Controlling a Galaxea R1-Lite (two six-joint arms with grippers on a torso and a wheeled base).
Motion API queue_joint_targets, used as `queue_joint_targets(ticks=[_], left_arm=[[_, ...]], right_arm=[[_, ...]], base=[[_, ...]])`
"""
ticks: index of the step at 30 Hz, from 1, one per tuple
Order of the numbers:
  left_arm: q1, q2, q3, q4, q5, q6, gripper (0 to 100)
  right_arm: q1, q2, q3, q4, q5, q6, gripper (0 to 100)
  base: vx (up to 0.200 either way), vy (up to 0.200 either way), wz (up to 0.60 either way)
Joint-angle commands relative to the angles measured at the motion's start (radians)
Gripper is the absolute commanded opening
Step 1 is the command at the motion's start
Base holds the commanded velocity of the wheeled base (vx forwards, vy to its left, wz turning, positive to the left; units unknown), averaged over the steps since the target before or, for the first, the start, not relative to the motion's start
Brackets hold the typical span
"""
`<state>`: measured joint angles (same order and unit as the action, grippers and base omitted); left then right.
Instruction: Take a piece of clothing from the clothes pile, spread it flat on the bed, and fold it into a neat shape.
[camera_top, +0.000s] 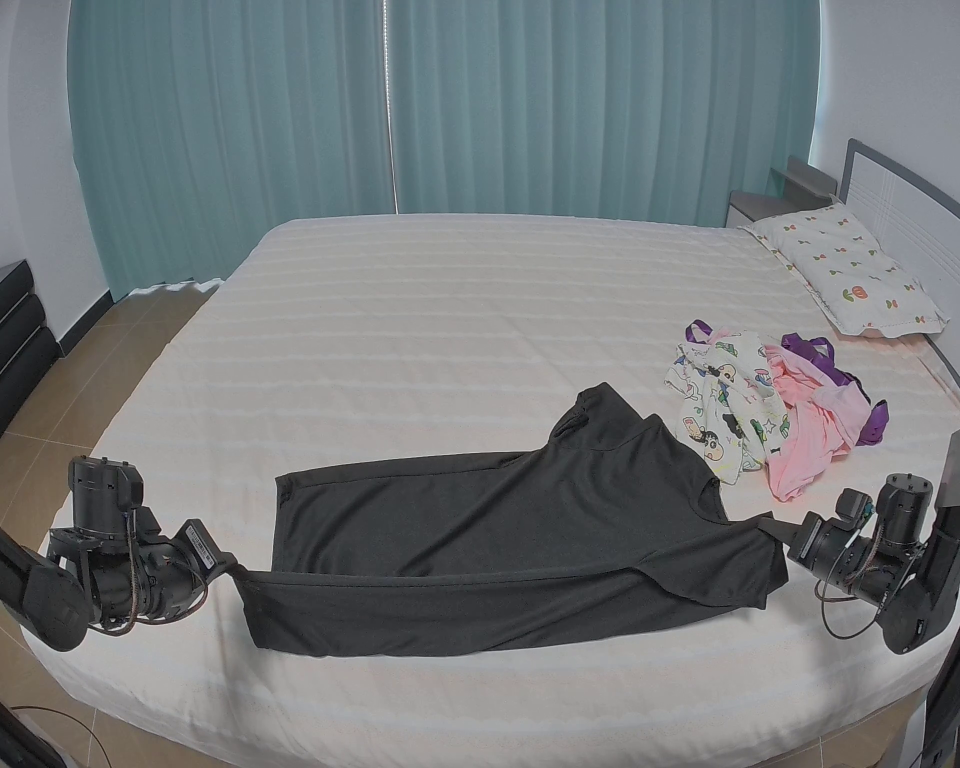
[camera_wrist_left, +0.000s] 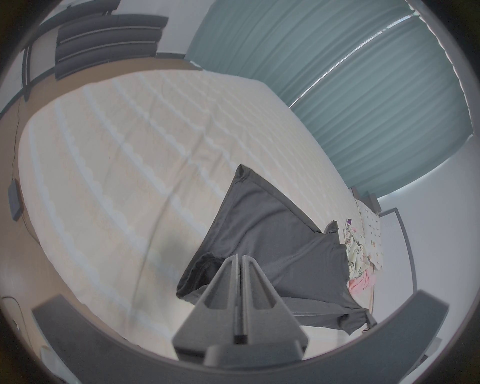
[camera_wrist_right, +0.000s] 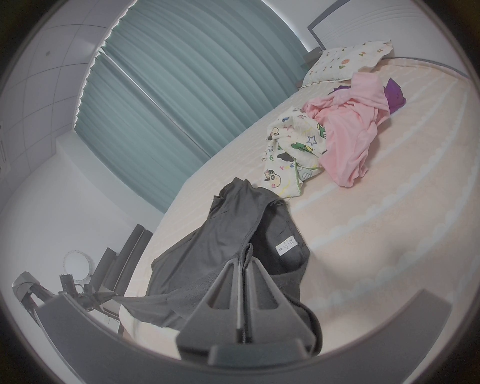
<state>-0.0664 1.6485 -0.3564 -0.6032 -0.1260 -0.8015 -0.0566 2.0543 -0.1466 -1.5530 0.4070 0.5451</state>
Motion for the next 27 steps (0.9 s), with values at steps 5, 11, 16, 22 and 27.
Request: queue_joint_targets(ticks=[5,11,16,22,27], left_arm=[[0.000,-0.095,-0.030,0.108,0.022,0.073,0],[-0.003,-0.133,-0.055,0.266,0.020,0.146,0],[-0.003,-0.150,-0.088,0.387,0.016,0.168,0],[-0.006,-0.134,-0.088,0.407,0.008,0.182,0],[-0.012,-0.118,-0.088,0.405,0.006,0.182,0]], right_arm=[[-0.072,-0.180,0.125,-0.012,0.130,-0.017,0],[-0.089,-0.183,0.145,-0.010,0.156,-0.062,0],[-0.097,-0.180,0.147,-0.010,0.159,-0.077,0],[-0.104,-0.117,0.147,-0.009,0.162,-0.106,0],[-0.098,-0.043,0.147,-0.010,0.161,-0.139,0]], base=[[0.000,0.000,0.00],[0.000,0.000,0.00],[0.000,0.000,0.00],[0.000,0.000,0.00],[0.000,0.000,0.00]])
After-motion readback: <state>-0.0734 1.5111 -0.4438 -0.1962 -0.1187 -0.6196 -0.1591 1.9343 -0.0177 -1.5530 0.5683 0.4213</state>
